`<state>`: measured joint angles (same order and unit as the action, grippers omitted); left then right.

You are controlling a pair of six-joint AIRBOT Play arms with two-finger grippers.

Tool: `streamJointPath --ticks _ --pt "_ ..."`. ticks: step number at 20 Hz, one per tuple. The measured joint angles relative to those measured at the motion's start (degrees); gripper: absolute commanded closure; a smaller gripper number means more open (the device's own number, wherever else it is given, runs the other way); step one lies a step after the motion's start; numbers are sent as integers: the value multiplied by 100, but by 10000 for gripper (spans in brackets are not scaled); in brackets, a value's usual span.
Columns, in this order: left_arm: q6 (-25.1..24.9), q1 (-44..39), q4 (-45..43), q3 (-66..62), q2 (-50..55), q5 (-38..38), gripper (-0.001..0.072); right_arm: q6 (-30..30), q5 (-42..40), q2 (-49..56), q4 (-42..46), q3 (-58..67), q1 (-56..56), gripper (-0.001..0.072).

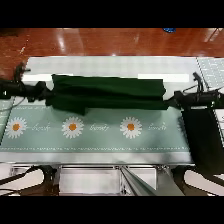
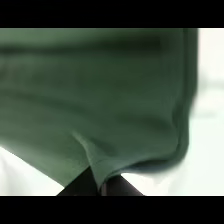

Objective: Fold the shirts.

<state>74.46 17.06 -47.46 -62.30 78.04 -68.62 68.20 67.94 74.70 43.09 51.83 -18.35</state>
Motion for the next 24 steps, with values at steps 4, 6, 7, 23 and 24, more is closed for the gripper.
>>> streamJointPath --ticks 4,6,7,23,24 --pt "387 -348 -94 -1429 1040 66 688 42 2 752 -144 1051 0 691" --pt "619 -476 -133 -2138 1652 68 688 59 -76 1174 -225 1517 0 691" --pt "750 -520 -160 -2455 1947 7 688 59 -125 1384 -264 1725 0 690" --pt "1172 15 -702 -4581 3062 -1384 198 199 -400 2625 -87 3152 -817 299" --pt "1145 118 -841 -4597 2828 -1386 198 247 -330 2566 57 3123 -914 299"
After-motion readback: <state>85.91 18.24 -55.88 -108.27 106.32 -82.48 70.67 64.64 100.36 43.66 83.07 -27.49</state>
